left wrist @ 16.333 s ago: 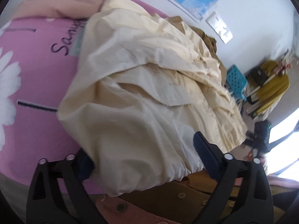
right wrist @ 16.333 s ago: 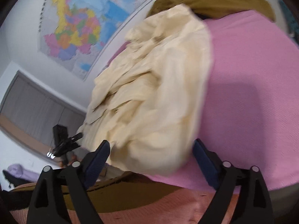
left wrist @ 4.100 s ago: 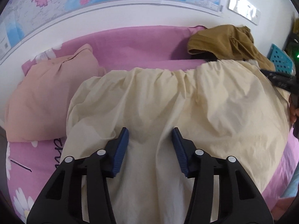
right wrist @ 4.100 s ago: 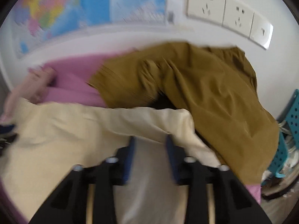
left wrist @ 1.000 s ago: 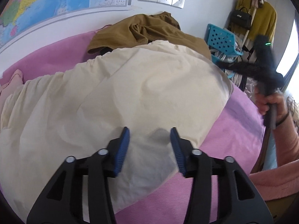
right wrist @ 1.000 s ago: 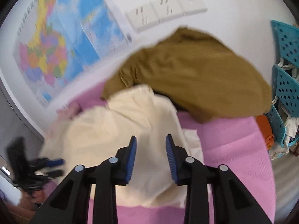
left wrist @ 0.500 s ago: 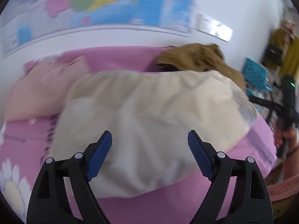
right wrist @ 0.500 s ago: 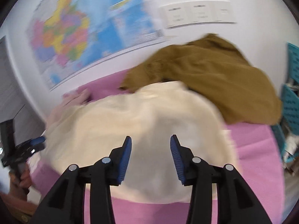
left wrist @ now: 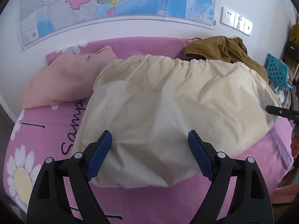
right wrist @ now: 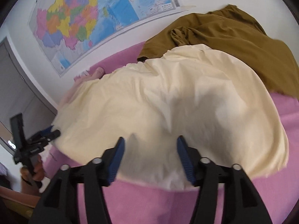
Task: Fold large clothes
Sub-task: 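Grasp the folded cream shirt bundle with both grippers, then lift the cream shirt bundle with both grippers and carry it toward the pillow, then lower the bundle onto the pink pillow and open both grippers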
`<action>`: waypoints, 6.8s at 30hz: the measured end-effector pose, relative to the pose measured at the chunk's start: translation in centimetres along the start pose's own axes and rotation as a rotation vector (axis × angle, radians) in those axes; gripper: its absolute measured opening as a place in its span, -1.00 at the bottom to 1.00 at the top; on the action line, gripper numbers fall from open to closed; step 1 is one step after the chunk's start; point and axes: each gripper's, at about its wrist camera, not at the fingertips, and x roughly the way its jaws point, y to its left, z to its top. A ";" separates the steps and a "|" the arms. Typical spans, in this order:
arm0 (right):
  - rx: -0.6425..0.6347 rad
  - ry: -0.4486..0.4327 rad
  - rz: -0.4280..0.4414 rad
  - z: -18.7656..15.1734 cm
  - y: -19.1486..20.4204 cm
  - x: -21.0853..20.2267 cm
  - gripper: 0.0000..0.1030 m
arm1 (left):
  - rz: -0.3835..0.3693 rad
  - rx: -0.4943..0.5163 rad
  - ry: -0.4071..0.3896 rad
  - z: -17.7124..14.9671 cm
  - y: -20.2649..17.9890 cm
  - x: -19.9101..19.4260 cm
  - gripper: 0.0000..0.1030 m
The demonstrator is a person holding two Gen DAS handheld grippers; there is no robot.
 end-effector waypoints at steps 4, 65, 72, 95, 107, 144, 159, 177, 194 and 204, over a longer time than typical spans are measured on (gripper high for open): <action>0.086 0.003 0.043 -1.7 -1.4 -2.0 0.22 | -0.010 -0.011 -0.005 -0.4 0.0 -0.7 0.63; 0.634 -0.295 0.042 0.7 -3.2 4.4 0.89 | -0.443 -0.557 0.123 -1.4 4.2 6.8 0.73; 0.752 -0.265 -0.030 -2.2 -5.7 0.6 0.76 | -0.464 -0.554 0.125 -1.7 4.6 6.8 0.66; 0.446 -0.182 0.281 3.0 -1.9 1.9 -0.68 | -0.484 -0.484 0.124 1.1 3.7 4.3 -0.48; 0.204 -0.307 0.426 10.2 6.8 -2.9 -0.70 | -0.491 -0.348 -0.098 8.4 6.0 -4.9 -0.51; 0.132 0.220 0.533 15.2 26.7 33.2 -0.20 | 0.155 -0.657 -0.116 9.9 41.7 9.6 -0.28; -0.018 0.191 0.425 13.8 24.1 25.4 0.02 | 0.309 -0.547 -0.071 12.5 35.5 7.9 -0.03; -0.306 0.065 0.287 15.3 26.5 22.8 0.01 | 0.245 -0.607 -0.106 11.0 36.1 4.8 0.89; -0.425 0.139 0.161 15.3 28.8 29.2 -0.03 | 0.555 -0.626 -0.202 7.6 31.2 -2.9 0.89; -0.457 0.221 0.215 13.8 29.1 28.3 -0.07 | 0.277 -0.280 -0.135 8.2 18.7 2.5 0.89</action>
